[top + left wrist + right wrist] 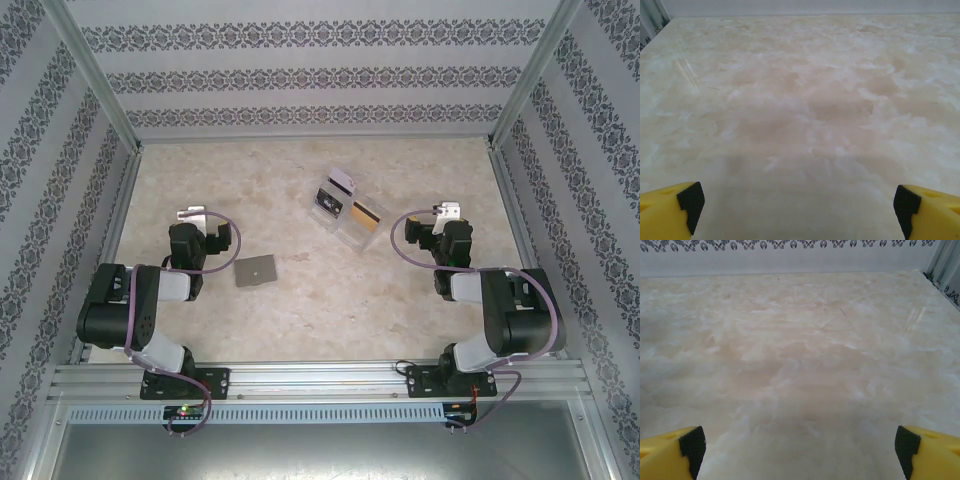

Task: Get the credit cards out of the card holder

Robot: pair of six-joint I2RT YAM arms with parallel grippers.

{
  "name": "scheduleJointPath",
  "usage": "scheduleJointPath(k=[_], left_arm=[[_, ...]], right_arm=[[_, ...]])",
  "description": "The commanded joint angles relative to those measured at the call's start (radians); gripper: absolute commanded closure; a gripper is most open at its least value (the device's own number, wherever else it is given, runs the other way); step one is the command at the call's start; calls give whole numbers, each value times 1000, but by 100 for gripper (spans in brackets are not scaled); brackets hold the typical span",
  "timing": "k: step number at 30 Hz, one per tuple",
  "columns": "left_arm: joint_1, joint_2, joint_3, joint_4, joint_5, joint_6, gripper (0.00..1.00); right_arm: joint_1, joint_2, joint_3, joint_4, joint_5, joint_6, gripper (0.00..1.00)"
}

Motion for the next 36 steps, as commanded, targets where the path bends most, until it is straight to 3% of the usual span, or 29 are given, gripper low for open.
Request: scheduleJointPath(k=[1,27,30,36], left_arm=[[0,4,12,2,9,13,1],[-1,1,9,6,2,13,1],[0,-39,31,-56,-23,1,1],[-1,-202,116,-338,-96,-41,1]], right_arm=[[1,6,17,32,-14,-16,2],[0,-12,8,41,-10,-13,2],[1,-106,30,-79,36,0,2],[14,-268,91,-274,102,51,2]])
